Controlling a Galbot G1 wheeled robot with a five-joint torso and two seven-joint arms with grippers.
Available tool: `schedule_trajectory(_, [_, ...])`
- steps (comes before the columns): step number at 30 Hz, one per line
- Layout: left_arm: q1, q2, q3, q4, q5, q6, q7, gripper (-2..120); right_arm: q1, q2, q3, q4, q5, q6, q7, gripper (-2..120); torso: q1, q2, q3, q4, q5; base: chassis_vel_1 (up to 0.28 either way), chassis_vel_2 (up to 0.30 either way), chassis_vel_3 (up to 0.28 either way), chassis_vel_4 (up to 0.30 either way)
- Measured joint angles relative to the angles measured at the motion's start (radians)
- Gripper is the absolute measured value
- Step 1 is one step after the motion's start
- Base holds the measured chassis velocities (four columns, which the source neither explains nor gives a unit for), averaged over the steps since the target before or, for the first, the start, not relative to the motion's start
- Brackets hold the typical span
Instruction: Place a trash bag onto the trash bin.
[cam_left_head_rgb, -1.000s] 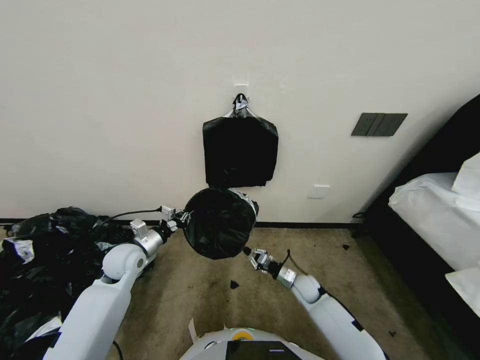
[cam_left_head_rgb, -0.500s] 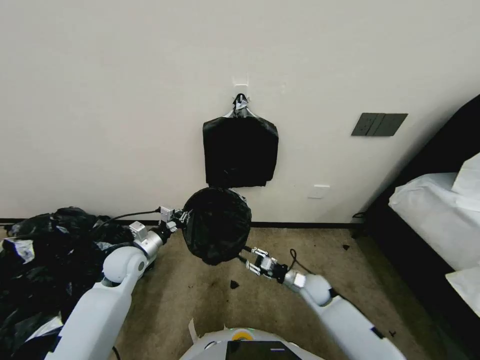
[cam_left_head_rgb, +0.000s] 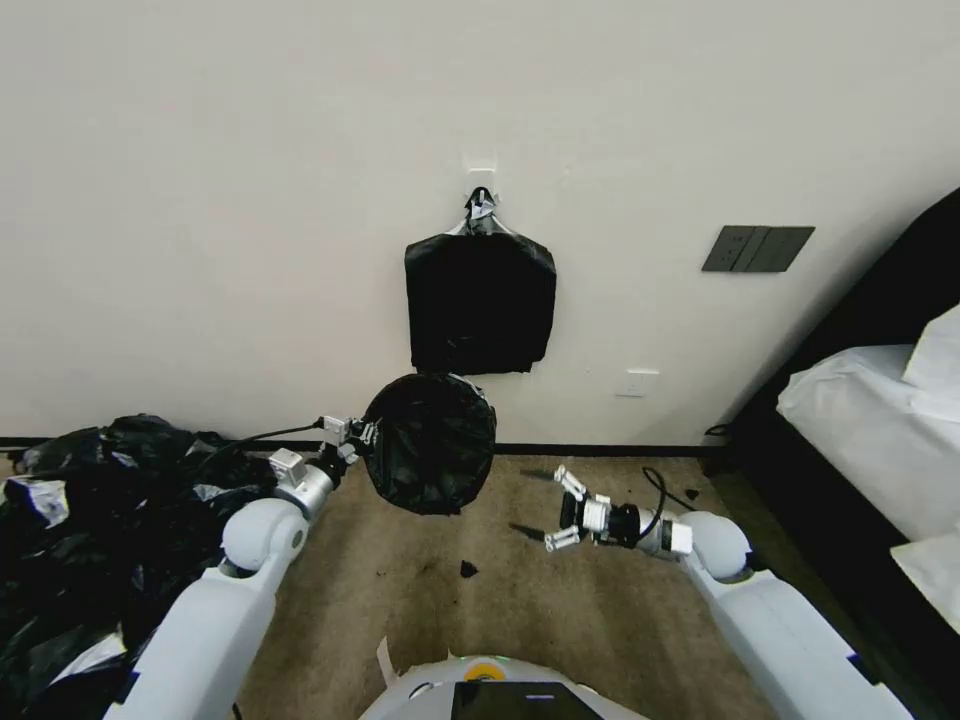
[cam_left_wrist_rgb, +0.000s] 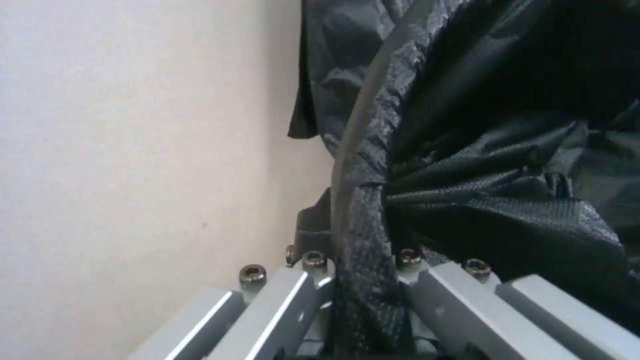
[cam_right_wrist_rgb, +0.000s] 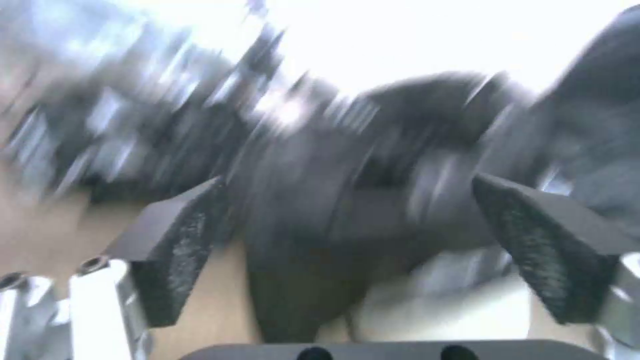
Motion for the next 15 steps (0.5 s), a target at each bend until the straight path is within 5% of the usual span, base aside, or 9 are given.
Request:
schedule_trajectory(3, [0.012, -0.006, 0.028, -0.008, 0.03, -0.037, -0.034, 1, -0.009, 0.005, -0.046, 0.052, 0.065, -0.028, 0.13, 92, 0.0, 0.0, 0.0, 0.0001, 0.0, 0.0, 0.0, 0.0, 0.0])
schedule_trajectory(6, [0.068, -0.057, 0.15, -0.045, 0.194, -0.127, -0.206, 1, -0.007, 0.046, -0.298, 0.294, 0.106, -0.246, 0.706, 75, 0.0, 0.0, 0.0, 0.0004, -0.0003, 0.0, 0.0, 0.0, 0.0])
schedule_trajectory(7, [0.08, -0.067, 0.188, -0.052, 0.23, -0.145, -0.249, 1, 0.007, 0.057, -0.357, 0.326, 0.105, -0.3, 0.807, 69, 0.0, 0.0, 0.0, 0.0003, -0.0004, 0.0, 0.0, 0.0, 0.0])
schedule_trajectory(15, [0.119, -0.098, 0.322, -0.089, 0.327, -0.181, -0.381, 1, 0.082, 0.14, -0.564, 0.304, 0.036, -0.52, 1.171, 43, 0.0, 0.0, 0.0, 0.0003, 0.0, 0.0, 0.0, 0.0, 0.0])
